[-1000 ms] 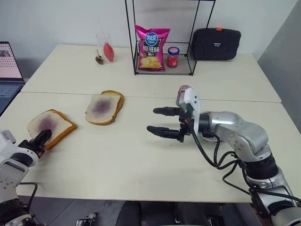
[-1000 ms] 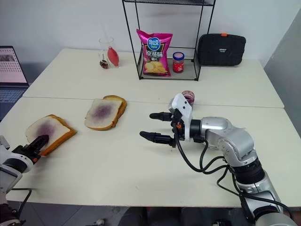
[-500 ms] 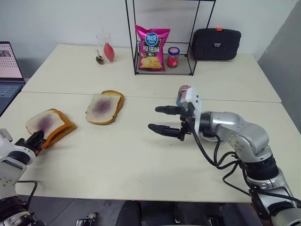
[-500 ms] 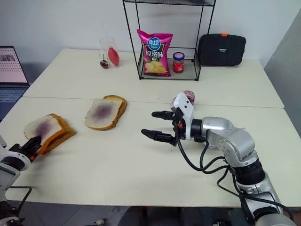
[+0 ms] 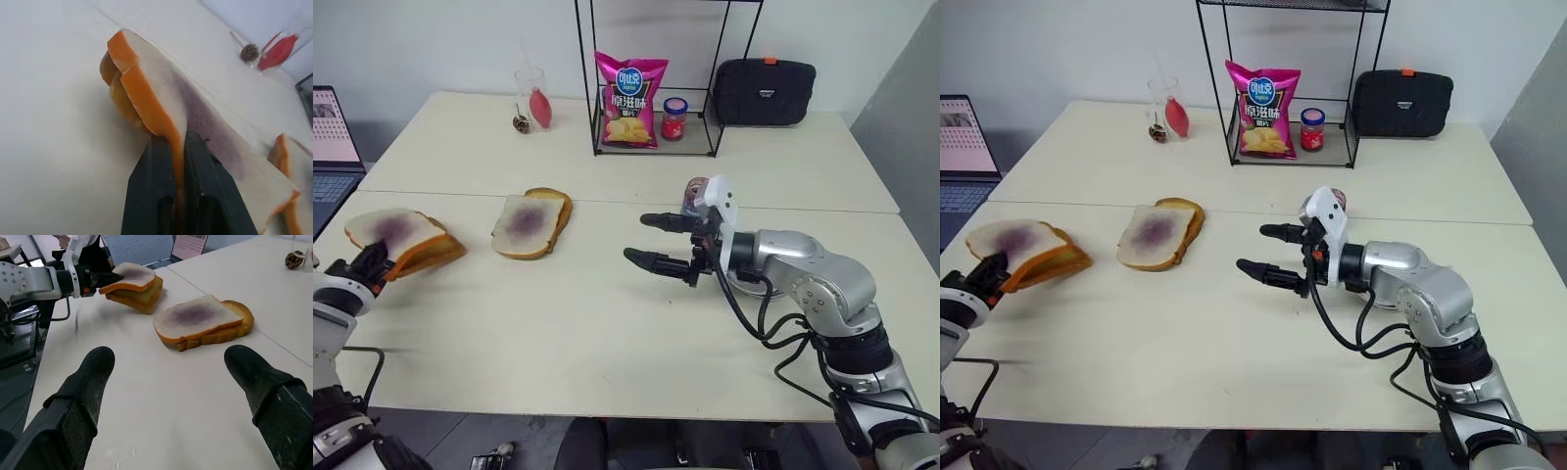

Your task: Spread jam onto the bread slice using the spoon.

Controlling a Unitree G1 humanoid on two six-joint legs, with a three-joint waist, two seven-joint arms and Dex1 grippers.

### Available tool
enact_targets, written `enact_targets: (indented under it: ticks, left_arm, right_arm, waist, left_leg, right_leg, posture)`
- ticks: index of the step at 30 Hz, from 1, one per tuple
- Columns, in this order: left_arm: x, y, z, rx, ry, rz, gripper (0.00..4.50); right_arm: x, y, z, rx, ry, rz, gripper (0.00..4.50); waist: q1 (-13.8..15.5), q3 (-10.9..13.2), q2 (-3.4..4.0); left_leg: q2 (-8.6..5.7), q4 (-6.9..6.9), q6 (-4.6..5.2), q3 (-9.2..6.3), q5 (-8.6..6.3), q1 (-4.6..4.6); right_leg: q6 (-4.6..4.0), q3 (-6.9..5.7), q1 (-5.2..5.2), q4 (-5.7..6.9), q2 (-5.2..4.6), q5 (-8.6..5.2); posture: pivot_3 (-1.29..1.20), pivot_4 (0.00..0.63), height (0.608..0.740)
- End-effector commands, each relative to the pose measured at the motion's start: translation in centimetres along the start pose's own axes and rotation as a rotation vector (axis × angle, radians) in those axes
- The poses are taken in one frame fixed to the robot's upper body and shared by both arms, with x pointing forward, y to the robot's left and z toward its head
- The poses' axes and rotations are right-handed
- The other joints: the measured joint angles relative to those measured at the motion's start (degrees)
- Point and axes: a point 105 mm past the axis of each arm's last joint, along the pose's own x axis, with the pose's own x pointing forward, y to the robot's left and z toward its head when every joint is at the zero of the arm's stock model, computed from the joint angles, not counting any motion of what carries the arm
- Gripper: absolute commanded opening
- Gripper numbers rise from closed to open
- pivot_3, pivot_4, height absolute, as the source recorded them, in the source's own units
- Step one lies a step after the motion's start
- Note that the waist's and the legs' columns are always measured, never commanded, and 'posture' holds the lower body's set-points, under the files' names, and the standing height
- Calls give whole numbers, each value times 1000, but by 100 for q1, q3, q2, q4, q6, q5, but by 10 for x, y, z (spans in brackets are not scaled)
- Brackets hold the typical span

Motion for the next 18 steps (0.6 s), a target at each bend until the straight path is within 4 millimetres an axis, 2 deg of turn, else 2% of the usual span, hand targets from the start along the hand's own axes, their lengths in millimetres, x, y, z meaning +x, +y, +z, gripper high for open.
enact_targets:
  ticks: [1, 5, 7, 8, 13, 18]
  left_arm:
    - [0, -3, 8, 71, 3, -1, 6]
    - [1, 2, -9, 97, 71, 18, 6]
    - [1, 4, -15, 91, 89, 31, 605]
    - [1, 4, -16, 86, 92, 29, 686]
    - [-2, 11, -23, 97, 106, 67, 1781]
    - [-7, 13, -17, 71, 67, 75, 1781]
  right_arm:
    - [-5, 2, 14, -38, -52, -14, 4500]
    - [-6, 1, 15, -36, -57, -23, 4500]
    - [-6, 1, 15, -35, -58, -26, 4500]
    - [-6, 1, 15, -34, -58, -27, 4500]
    - [-7, 0, 15, -34, -55, -32, 4500]
    - [-6, 0, 15, -32, -55, -27, 4500]
  waist:
    - [-7, 0, 0]
    - [-4, 0, 0]
    - [-2, 0, 0]
    - [1, 0, 0]
    - [2, 0, 0]
    - [5, -1, -1]
  left_leg:
    - [0, 0, 0, 2, 0, 1]
    - [0, -1, -1, 0, 0, 0]
    - [2, 0, -1, 0, 0, 0]
    - [2, 0, -1, -1, 0, 0]
    - [1, 2, -1, -1, 0, 0]
    - [2, 2, -1, -3, 0, 0]
  right_leg:
    - [0, 2, 0, 0, 0, 0]
    - [0, 0, 0, 1, 0, 0]
    - [0, 0, 0, 2, 0, 0]
    - [0, -1, 0, 2, 0, 0]
    - [0, -1, 0, 4, 0, 0]
    - [0, -2, 0, 3, -2, 0]
  posture:
    - [0, 150, 740]
    - [0, 150, 740]
    - [0, 150, 740]
    - [0, 150, 740]
    - [0, 150, 740]
    - [0, 150, 740]
